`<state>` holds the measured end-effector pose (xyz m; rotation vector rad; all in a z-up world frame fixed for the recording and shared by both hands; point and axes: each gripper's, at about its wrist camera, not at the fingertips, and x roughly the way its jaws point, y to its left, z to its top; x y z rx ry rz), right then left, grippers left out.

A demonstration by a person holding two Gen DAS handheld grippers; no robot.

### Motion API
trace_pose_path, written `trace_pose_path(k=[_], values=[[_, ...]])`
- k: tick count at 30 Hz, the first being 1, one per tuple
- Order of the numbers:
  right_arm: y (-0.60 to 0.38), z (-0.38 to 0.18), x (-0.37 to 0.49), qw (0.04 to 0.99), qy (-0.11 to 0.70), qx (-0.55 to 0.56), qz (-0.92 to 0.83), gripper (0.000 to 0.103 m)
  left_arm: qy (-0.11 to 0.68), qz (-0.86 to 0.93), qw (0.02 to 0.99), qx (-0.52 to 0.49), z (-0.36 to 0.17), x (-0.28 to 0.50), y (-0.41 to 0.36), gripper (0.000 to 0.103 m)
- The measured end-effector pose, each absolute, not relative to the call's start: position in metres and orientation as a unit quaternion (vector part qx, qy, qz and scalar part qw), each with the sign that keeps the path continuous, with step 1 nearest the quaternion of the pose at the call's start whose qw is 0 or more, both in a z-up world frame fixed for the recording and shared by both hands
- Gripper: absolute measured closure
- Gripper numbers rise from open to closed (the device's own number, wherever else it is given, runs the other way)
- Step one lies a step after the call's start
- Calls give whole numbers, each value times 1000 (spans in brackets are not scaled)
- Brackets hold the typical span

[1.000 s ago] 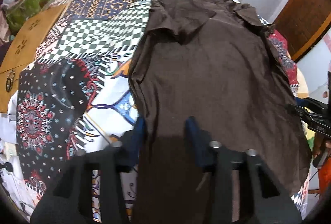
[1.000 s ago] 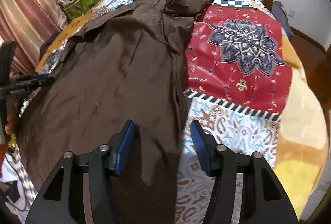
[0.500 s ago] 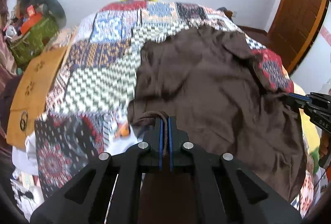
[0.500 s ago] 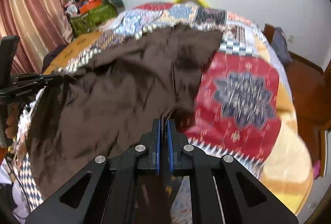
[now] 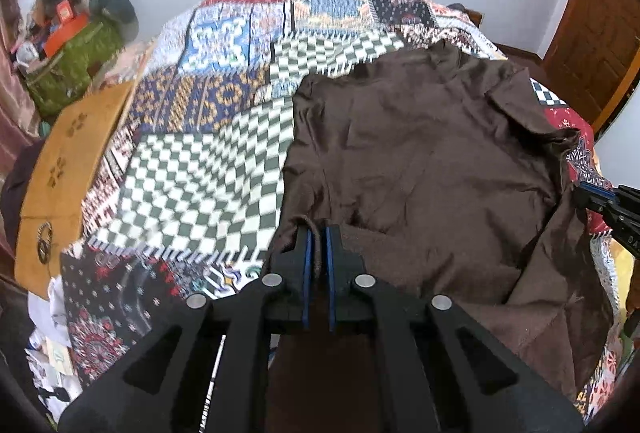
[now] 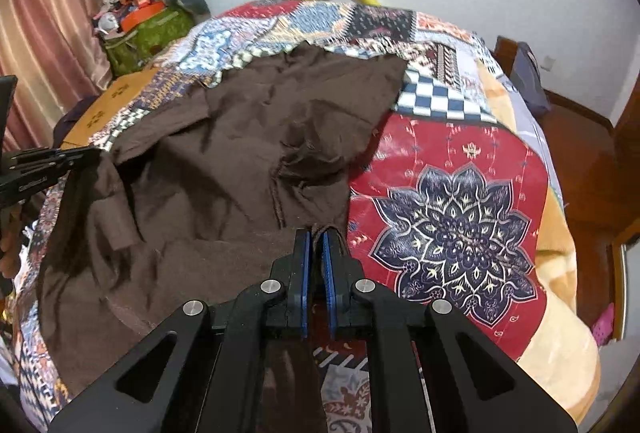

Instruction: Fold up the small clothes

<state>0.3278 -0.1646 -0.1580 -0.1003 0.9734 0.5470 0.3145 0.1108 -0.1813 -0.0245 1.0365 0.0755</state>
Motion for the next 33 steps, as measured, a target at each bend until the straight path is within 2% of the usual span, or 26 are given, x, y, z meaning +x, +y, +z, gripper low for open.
trace_pose_path(k=[1,3,5,7,8,18,33], values=[[-167,-157,326,847,461,-45,260,90,497,35,867,-14,-182,313,111,92],[-170,-154,322,849,460,-48,254,69,499,33,866,-15,-181,309,112,85],[-173,-147,315,855,450,-52,252,59,497,31,867,-16,-176,303,113,74],[-176,-141,311,858,445,-55,251,56,489,33,871,-18,-169,293,114,62],[-179,-138,308,858,444,-55,251,54,486,34,873,-17,-166,289,114,60],[-211,-122,260,859,447,-40,246,53,484,44,874,-21,-146,224,125,46],[-235,-169,217,825,513,-21,235,53,530,70,844,-42,-195,171,145,45]])
